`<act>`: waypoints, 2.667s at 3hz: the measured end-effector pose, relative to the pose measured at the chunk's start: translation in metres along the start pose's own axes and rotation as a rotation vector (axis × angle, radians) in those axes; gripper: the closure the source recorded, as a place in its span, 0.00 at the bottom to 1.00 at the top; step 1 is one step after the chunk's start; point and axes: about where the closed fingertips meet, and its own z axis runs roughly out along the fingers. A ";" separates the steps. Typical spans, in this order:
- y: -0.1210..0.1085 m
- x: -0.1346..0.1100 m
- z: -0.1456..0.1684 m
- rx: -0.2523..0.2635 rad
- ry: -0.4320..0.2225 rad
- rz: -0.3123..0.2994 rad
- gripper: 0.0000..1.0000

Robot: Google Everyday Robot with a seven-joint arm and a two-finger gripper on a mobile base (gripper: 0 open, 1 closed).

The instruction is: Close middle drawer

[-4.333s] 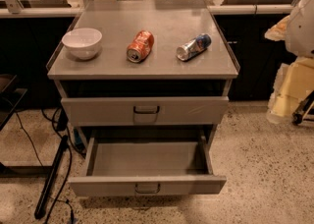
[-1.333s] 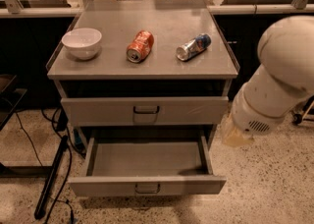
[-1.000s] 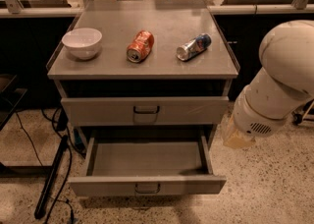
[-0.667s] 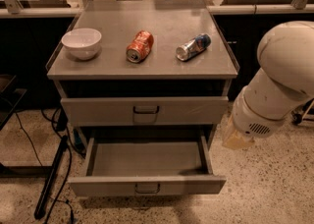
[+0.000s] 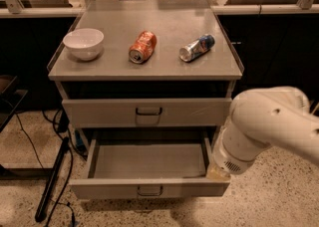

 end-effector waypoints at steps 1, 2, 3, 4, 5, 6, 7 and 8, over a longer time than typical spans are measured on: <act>0.003 -0.002 0.064 -0.044 0.000 0.079 1.00; 0.003 -0.002 0.064 -0.044 0.000 0.079 1.00; 0.016 0.004 0.113 -0.102 0.032 0.124 1.00; 0.024 0.009 0.173 -0.128 0.037 0.182 1.00; 0.021 0.005 0.212 -0.129 0.025 0.219 1.00; 0.014 0.001 0.236 -0.118 0.018 0.230 1.00; 0.002 -0.006 0.254 -0.114 0.003 0.212 1.00; -0.015 -0.015 0.257 -0.078 -0.010 0.139 1.00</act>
Offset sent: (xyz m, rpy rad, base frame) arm 0.0004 0.0106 -0.0475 0.0116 0.0402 -0.0438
